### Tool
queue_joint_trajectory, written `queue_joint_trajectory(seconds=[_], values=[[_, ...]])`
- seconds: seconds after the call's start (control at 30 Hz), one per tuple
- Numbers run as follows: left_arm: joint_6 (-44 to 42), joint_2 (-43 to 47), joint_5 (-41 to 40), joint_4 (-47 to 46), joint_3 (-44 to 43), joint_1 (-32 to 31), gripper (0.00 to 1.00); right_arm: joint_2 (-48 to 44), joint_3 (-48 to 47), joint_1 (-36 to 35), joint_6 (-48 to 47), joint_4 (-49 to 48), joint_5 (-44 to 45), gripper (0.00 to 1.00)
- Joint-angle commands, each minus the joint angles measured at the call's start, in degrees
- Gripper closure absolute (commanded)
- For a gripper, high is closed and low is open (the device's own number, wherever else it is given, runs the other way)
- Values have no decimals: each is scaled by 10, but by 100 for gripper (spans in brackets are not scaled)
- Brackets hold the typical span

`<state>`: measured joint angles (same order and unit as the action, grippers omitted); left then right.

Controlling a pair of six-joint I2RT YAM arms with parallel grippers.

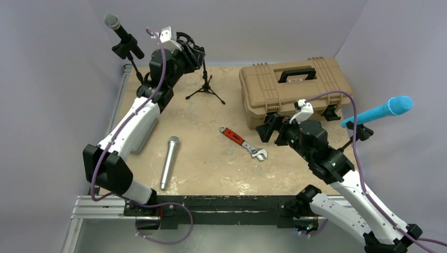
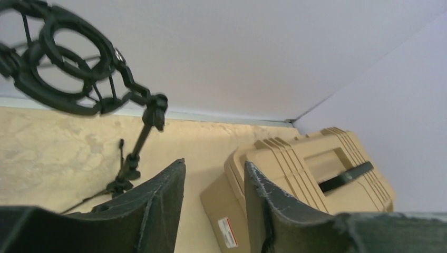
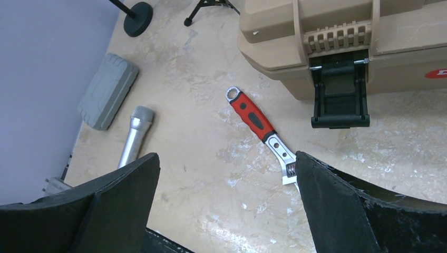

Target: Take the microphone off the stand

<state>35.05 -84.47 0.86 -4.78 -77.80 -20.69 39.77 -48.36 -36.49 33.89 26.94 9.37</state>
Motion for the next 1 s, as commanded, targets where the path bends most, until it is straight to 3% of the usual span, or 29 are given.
queue_joint_trajectory(seconds=[0.0, 0.1, 0.33, 0.67, 0.97], values=[[-80, -61, -65, 74, -127, -2, 59, 1, -6, -3, 4, -18, -1, 1], [-109, -121, -70, 110, -210, -3, 67, -1, -6, -3, 5, -12, 6, 1], [-126, -213, -81, 189, -338, -6, 73, -1, -8, -3, 9, -9, 8, 1], [-150, -265, -113, 178, -307, -9, 72, 6, -16, -2, 7, 1, 9, 1], [-135, -248, -122, 153, -212, -9, 72, 13, -22, -3, 7, 1, 6, 1]])
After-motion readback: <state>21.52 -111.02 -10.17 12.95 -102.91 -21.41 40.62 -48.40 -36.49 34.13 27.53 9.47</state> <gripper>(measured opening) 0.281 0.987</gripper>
